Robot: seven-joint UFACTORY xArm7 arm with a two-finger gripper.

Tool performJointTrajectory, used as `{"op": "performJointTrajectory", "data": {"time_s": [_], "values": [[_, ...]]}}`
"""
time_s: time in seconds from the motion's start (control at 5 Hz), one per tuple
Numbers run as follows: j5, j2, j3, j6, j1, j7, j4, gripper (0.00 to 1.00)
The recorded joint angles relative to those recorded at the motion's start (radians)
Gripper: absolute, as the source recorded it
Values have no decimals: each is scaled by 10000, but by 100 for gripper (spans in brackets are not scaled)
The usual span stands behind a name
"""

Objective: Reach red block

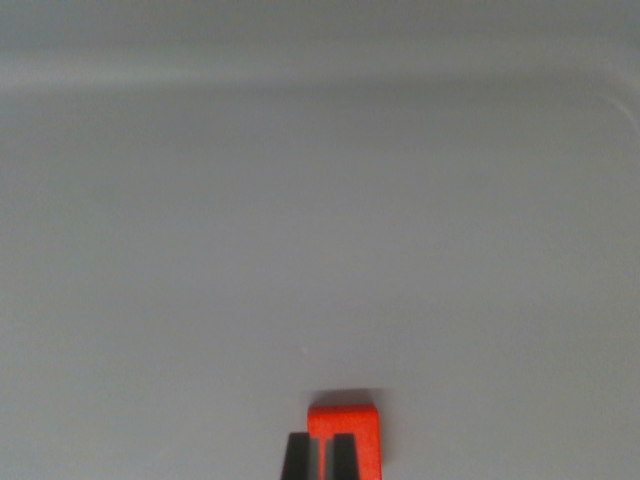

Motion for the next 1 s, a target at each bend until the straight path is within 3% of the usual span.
{"op": "performJointTrajectory", "data": {"time_s": [0.2, 0.4, 0.6, 0.8, 1.0], "values": [[3, 89, -14, -456, -9, 20, -375, 0], [3, 89, -14, -456, -9, 20, -375, 0], [6, 181, -28, -921, -17, 41, -757, 0], [6, 181, -28, -921, -17, 41, -757, 0], [9, 274, -42, -1396, -26, 63, -1147, 0]]}}
